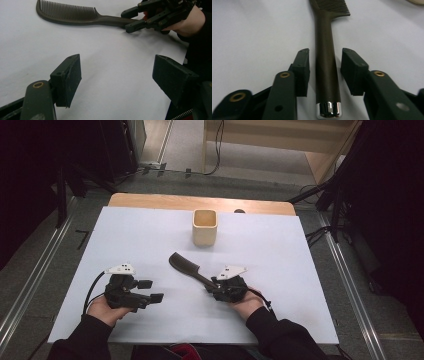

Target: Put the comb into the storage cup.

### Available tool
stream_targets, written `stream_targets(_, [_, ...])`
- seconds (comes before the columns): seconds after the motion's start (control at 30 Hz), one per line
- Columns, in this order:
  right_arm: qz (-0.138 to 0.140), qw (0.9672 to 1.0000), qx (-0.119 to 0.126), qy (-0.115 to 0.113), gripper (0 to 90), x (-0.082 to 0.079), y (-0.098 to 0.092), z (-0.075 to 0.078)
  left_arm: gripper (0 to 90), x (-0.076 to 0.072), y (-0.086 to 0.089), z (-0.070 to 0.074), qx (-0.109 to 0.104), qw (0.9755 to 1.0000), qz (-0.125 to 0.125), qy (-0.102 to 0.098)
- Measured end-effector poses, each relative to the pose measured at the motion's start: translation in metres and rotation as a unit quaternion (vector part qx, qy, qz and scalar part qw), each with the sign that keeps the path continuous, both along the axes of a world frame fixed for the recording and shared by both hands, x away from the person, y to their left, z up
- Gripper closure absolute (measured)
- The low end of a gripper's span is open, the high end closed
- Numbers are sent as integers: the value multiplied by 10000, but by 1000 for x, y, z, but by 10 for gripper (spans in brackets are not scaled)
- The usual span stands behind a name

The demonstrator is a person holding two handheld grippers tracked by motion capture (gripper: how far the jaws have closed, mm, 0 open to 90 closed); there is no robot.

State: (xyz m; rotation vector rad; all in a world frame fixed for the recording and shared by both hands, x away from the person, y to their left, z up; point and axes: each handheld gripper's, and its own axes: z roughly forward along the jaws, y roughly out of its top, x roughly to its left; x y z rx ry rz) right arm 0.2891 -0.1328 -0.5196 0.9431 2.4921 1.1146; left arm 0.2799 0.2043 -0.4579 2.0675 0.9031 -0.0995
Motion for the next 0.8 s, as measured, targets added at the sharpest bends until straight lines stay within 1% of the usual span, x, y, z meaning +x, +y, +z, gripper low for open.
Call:
stream_targets(0.03, [32, 10000, -3, 3, 646, -1, 1, 0, 239, 0, 0, 0, 2, 10000, 4, -2])
stream_targets(0.1, [74, 10000, 1, -12, 677, -2, 1, 0, 239, 0, 0, 0, 10, 10000, 7, 10])
stream_targets(0.17, [60, 10000, 3, 2, 683, -2, 2, 0, 238, 1, 0, -1, -21, 10000, -2, 34])
stream_targets(0.2, [-5, 10000, 25, 45, 688, -2, 2, 0, 239, 1, 0, 0, -12, 10000, 4, 37])
stream_targets(0.33, [-24, 9999, 81, 86, 696, 0, 1, 0, 239, 2, 0, -1, -45, 10000, 3, 51])
stream_targets(0.47, [-30, 9999, 80, 85, 699, 0, 1, 0, 238, 3, 0, -1, -85, 9999, 28, 70])
stream_targets(0.53, [-33, 9999, 75, 72, 700, 0, 1, 0, 238, 3, 0, -1, -73, 9999, 24, 65])
stream_targets(0.7, [-57, 9998, 103, 176, 702, 1, 1, 1, 238, 5, 0, -1, -59, 9999, 50, 90])
stream_targets(0.8, [-48, 9998, 106, 172, 703, 1, 0, 1, 238, 5, -1, -2, -73, 9999, 70, 97])
